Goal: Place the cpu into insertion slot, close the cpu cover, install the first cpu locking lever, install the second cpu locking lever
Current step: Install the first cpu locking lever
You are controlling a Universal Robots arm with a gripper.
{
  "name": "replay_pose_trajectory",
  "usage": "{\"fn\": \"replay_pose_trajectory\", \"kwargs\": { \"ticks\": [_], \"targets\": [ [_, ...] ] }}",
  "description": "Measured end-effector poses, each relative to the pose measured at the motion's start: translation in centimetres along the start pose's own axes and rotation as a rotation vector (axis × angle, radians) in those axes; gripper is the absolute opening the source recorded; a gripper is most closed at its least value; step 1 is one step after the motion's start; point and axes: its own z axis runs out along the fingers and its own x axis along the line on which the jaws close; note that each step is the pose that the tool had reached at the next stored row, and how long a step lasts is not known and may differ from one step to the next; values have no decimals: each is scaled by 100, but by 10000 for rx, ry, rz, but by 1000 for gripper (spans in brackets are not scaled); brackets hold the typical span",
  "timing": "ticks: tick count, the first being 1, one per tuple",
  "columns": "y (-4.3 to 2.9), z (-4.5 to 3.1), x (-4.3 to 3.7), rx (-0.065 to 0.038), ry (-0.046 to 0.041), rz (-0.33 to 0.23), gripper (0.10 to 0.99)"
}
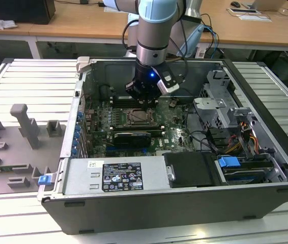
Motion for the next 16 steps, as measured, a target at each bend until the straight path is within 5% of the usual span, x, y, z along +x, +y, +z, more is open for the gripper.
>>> {"fn": "replay_pose_trajectory", "kwargs": {
  "ticks": [4, 12, 16],
  "targets": [
    [-1, 22, -1, 85, 10, 1, 106],
    [9, 43, -1, 95, 14, -1, 106],
    [21, -73, -3, 85, 3, 0, 106]
  ]
}}
